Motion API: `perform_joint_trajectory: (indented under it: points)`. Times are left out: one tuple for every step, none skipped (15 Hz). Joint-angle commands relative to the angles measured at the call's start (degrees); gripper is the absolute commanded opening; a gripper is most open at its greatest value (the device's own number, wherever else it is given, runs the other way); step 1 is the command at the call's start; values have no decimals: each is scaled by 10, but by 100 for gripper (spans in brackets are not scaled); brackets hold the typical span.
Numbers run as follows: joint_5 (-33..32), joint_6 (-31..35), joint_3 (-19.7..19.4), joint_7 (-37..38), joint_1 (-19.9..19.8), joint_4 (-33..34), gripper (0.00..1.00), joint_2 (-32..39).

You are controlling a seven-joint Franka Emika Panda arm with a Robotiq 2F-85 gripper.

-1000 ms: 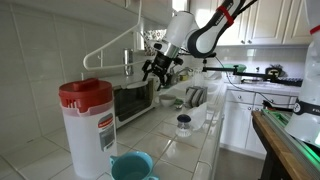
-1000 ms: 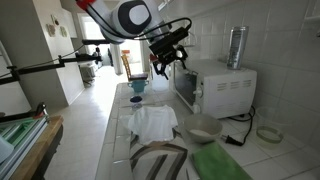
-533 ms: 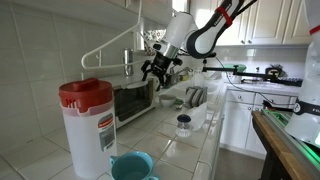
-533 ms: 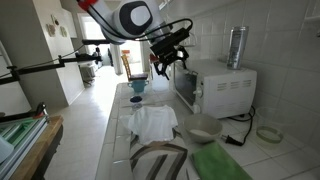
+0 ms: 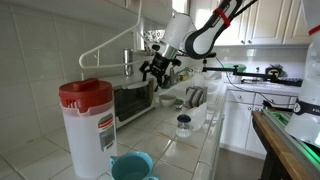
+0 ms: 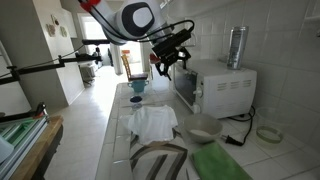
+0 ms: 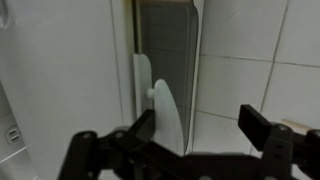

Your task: Open the microwave door

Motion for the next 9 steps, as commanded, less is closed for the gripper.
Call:
perform_joint_trajectory:
  points:
    - [6, 2, 17, -37, -17, 13, 58, 19]
    - [6, 2, 18, -37, -18, 13, 49, 19]
    - [5, 1, 19, -37, -19, 14, 42, 19]
    - [5, 1, 21, -37, -21, 14, 33, 20]
    - [5, 1, 21, -38, -21, 14, 27, 21]
    - [5, 0, 21, -39, -22, 15, 18, 22]
    - [5, 0, 22, -39, -22, 15, 11, 22]
    - [4, -1, 23, -40, -23, 15, 3, 23]
    - [4, -2, 24, -44, -23, 15, 5, 24]
